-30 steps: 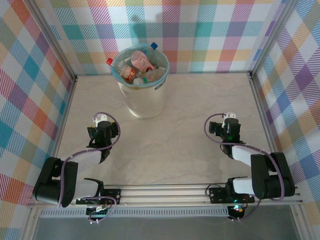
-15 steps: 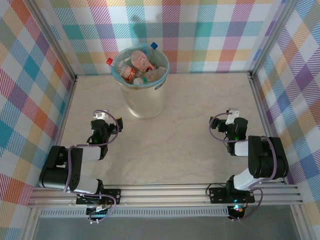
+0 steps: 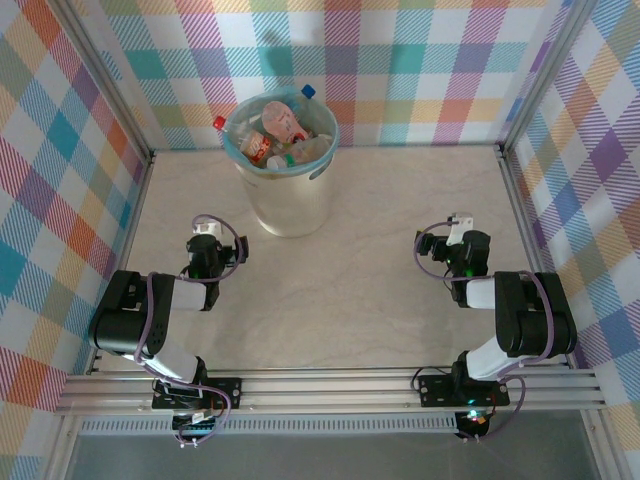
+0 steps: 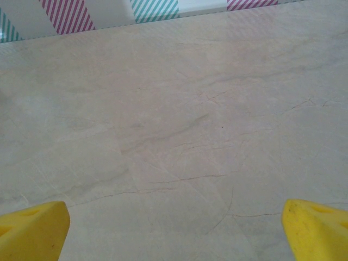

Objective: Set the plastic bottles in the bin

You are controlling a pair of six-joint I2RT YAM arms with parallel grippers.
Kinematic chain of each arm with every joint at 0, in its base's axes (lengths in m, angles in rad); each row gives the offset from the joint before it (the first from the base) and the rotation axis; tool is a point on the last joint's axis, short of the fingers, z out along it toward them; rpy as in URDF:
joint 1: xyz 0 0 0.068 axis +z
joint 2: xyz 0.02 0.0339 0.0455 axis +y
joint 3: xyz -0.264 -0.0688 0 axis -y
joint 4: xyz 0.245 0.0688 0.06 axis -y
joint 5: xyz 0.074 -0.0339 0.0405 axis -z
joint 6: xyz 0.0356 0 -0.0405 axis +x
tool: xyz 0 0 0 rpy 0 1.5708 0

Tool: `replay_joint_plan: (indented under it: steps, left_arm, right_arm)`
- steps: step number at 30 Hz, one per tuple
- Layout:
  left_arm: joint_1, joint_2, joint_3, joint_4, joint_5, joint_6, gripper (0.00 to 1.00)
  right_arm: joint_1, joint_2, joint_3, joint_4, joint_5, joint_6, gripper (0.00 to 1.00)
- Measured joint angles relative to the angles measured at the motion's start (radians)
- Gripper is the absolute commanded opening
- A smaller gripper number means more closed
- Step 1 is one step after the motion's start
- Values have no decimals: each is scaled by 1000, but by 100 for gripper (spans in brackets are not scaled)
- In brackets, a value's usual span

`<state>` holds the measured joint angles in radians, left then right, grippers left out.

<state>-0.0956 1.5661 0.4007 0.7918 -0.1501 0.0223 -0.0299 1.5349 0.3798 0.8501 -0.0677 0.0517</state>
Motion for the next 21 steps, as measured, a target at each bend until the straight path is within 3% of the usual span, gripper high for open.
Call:
replay_joint_plan:
  steps: [21]
  left_arm:
    - [14, 0, 8, -7, 57, 5, 100]
  right_arm:
    - [0, 0, 0, -3, 0, -8, 100]
